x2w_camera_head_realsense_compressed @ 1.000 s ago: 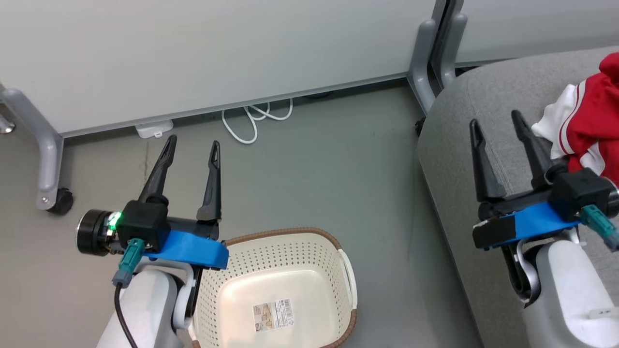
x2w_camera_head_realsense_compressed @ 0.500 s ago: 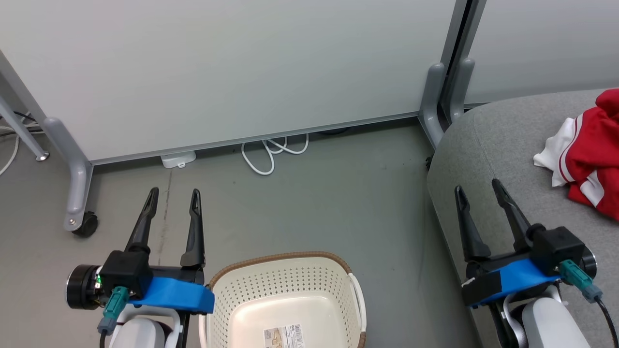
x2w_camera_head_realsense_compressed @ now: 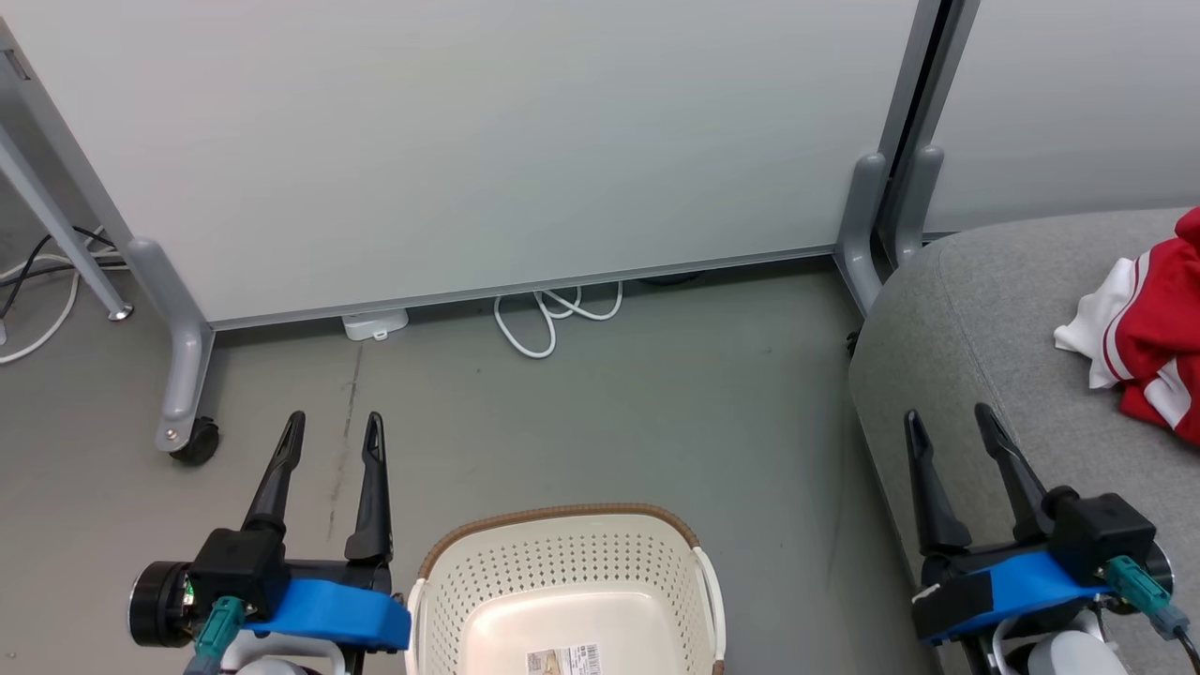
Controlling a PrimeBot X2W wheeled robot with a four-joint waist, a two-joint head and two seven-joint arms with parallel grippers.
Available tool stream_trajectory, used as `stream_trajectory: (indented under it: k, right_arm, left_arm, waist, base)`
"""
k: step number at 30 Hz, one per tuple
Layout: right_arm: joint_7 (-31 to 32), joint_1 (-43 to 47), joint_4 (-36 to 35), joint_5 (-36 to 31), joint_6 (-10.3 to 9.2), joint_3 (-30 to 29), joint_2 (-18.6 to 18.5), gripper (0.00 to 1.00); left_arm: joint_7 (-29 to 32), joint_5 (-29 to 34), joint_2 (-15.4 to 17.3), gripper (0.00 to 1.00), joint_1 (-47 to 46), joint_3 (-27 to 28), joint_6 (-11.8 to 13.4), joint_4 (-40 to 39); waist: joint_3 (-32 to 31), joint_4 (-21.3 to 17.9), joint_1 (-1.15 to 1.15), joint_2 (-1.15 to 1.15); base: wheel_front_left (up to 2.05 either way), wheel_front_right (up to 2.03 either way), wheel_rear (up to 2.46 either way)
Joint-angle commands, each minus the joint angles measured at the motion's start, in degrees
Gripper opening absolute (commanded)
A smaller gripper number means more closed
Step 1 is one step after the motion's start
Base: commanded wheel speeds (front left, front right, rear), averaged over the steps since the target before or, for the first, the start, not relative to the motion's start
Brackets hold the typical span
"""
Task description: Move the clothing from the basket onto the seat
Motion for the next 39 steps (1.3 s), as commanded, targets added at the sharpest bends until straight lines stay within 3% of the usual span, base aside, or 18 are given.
stream_trajectory:
  k: [1, 19, 20, 25, 39]
  right_arm:
    - [0.0, 1.0, -0.1, 0.5, 0.01, -0.4, 0.2, 1.0]
    - [0.0, 2.6, 0.5, 2.1, 0.01, -1.6, 0.3, 1.0]
    - [0.0, 1.8, 0.4, 1.9, 0.0, -1.5, 0.2, 0.0]
    - [0.3, 2.6, 2.8, 2.6, 0.0, -1.5, 0.3, 0.0]
    - [4.3, 2.1, 2.2, 18.0, 0.0, -2.3, 0.2, 0.0]
  left_arm:
    - [-0.3, 0.1, -0.1, 1.0, 0.5, 0.1, -0.2, 0.2]
    - [-0.3, 1.2, -0.8, 1.0, 0.9, 1.0, -0.9, 1.4]
    - [0.0, 1.0, -0.7, 0.0, 1.3, 0.7, -0.6, 1.3]
    - [0.5, 0.4, -0.8, 0.0, 2.9, 0.7, -0.6, 3.6]
    - [4.5, -15.7, -0.8, 0.0, 1.8, 2.4, -0.7, 3.4]
  waist:
    - [-0.1, 0.1, 0.01, 0.0]
    - [-1.5, 0.6, 0.01, 0.0]
    - [-1.5, 0.6, 0.01, 0.0]
    - [-1.6, 0.6, 0.01, 0.0]
    - [-1.4, 0.5, 0.01, 0.0]
  base:
    - [0.0, 0.0, 0.0]
    - [0.0, 0.0, 0.0]
    - [0.0, 0.0, 0.0]
    - [0.0, 0.0, 0.0]
    - [0.0, 0.0, 0.0]
